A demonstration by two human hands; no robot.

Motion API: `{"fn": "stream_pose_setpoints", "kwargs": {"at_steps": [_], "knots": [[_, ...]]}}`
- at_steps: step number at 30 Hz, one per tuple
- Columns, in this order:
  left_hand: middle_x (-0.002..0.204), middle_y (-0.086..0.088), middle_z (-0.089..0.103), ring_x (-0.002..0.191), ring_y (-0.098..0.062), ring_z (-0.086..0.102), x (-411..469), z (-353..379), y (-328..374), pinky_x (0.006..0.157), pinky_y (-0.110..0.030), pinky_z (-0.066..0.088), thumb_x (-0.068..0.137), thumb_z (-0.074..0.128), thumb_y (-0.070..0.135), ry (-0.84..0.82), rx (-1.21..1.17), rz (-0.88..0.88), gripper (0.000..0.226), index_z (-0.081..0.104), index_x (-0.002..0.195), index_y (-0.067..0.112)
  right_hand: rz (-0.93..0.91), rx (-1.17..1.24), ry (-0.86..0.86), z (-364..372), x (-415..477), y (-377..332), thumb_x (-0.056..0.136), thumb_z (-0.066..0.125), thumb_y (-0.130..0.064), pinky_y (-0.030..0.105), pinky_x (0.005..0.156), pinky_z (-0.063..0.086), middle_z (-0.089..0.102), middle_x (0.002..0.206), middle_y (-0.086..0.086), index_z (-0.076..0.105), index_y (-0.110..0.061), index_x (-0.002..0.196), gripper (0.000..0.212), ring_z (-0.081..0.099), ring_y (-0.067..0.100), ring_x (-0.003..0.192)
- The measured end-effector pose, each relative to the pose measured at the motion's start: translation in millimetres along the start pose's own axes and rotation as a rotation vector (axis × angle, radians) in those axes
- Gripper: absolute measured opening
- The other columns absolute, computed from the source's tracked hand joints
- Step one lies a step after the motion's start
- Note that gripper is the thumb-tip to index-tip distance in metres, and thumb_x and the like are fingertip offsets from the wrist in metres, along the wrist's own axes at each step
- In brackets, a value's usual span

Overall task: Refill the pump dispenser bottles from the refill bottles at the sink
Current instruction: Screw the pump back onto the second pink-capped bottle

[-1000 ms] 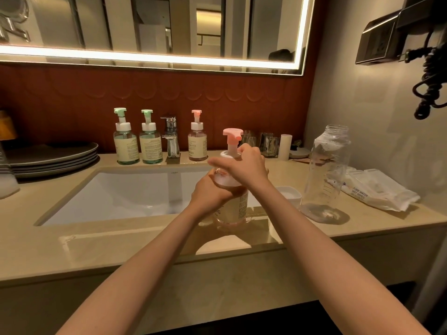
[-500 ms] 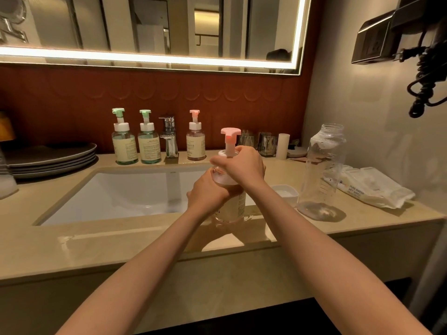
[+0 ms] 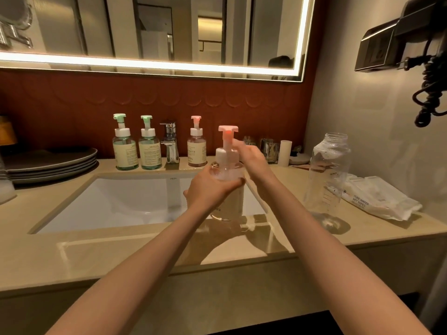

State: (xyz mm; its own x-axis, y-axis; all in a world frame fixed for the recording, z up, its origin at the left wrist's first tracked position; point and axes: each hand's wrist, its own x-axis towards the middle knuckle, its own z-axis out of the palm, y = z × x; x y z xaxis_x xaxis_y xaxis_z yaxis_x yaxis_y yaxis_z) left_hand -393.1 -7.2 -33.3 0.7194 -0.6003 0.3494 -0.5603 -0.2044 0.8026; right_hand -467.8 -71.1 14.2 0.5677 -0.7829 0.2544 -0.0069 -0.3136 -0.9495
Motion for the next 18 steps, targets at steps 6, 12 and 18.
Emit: {"fn": "stream_pose_setpoints", "kwargs": {"at_steps": [6, 12, 18], "knots": [[0.123, -0.002, 0.059, 0.109, -0.022, 0.055, 45, -1, 10, 0.082, -0.035, 0.049, 0.059, 0.071, 0.067, 0.002, -0.017, -0.021, 0.085, 0.052, 0.125, 0.016, 0.188, -0.272, -0.084, -13, 26, 16, 0.088, 0.05, -0.005, 0.024, 0.064, 0.04, 0.049, 0.099, 0.005, 0.048, -0.011, 0.112, 0.025, 0.047, 0.016, 0.088], [0.106, 0.001, 0.063, 0.098, -0.019, 0.057, 98, 11, 10, 0.081, -0.034, 0.048, 0.057, 0.073, 0.065, -0.036, -0.021, -0.106, 0.077, 0.06, 0.113, 0.014, 0.214, -0.362, -0.149, 3, 61, 27, 0.08, 0.071, -0.019, 0.031, 0.079, 0.049, 0.049, 0.124, 0.008, 0.031, -0.009, 0.133, 0.067, 0.051, 0.023, 0.109], [0.106, 0.0, 0.064, 0.096, -0.02, 0.06, 148, 33, 3, 0.086, -0.04, 0.051, 0.053, 0.077, 0.062, -0.079, -0.041, -0.105, 0.078, 0.056, 0.112, 0.016, 0.187, -0.451, 0.107, 29, 108, 44, 0.079, 0.071, -0.033, 0.039, 0.089, 0.045, 0.035, 0.14, 0.013, 0.024, -0.009, 0.139, 0.08, 0.045, 0.031, 0.123]]}}
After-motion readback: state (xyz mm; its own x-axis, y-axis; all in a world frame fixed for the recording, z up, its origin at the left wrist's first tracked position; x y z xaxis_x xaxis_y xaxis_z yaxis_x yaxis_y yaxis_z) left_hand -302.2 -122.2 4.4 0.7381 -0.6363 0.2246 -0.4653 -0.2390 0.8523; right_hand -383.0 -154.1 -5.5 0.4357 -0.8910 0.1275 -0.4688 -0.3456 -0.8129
